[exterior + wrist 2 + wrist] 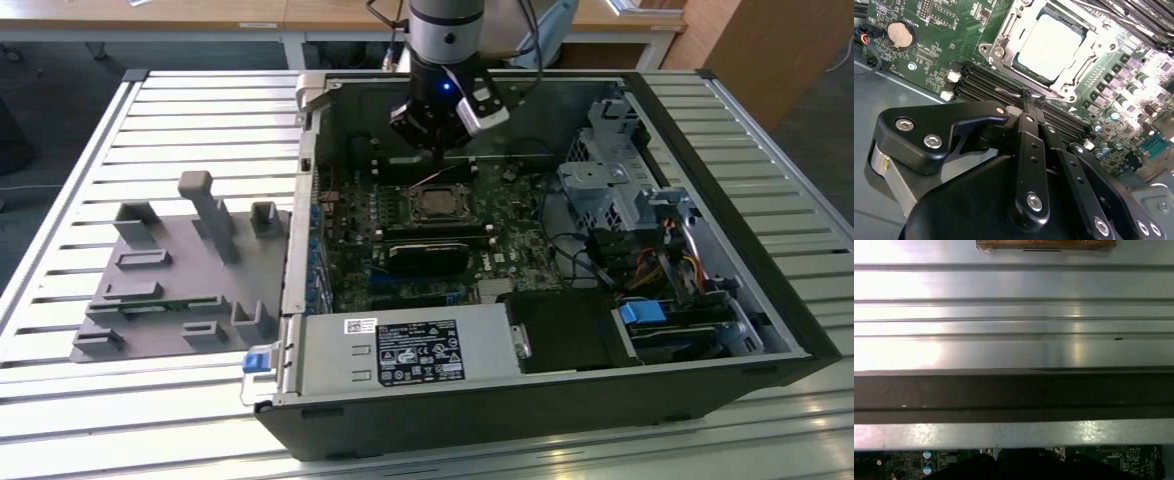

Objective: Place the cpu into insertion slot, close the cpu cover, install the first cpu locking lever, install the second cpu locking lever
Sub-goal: 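Install the first cpu locking lever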

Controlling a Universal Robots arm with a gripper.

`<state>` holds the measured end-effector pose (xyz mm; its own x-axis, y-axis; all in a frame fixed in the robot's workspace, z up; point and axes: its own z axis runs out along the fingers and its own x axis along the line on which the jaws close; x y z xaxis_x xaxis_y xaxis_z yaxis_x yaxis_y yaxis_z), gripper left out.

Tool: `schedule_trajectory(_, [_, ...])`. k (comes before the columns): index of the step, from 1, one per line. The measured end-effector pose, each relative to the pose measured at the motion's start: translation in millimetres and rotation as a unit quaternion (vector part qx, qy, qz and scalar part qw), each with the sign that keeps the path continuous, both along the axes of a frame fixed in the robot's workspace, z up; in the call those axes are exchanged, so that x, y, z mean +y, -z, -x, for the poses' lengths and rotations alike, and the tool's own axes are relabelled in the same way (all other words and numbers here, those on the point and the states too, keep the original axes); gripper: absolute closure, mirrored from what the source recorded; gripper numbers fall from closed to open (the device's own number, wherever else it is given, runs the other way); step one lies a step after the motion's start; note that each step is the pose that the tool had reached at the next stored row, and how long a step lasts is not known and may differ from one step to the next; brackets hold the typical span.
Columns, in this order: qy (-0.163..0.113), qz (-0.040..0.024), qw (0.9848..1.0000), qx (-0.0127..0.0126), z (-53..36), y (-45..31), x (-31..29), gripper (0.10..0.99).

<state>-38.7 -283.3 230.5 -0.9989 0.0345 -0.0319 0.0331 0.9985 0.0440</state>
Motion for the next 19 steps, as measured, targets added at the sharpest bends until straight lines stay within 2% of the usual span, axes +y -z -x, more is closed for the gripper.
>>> schedule_trajectory(19, [0.0, 0.0001, 1.0, 0.0, -3.2, 5.8, 2.7, 0.965])
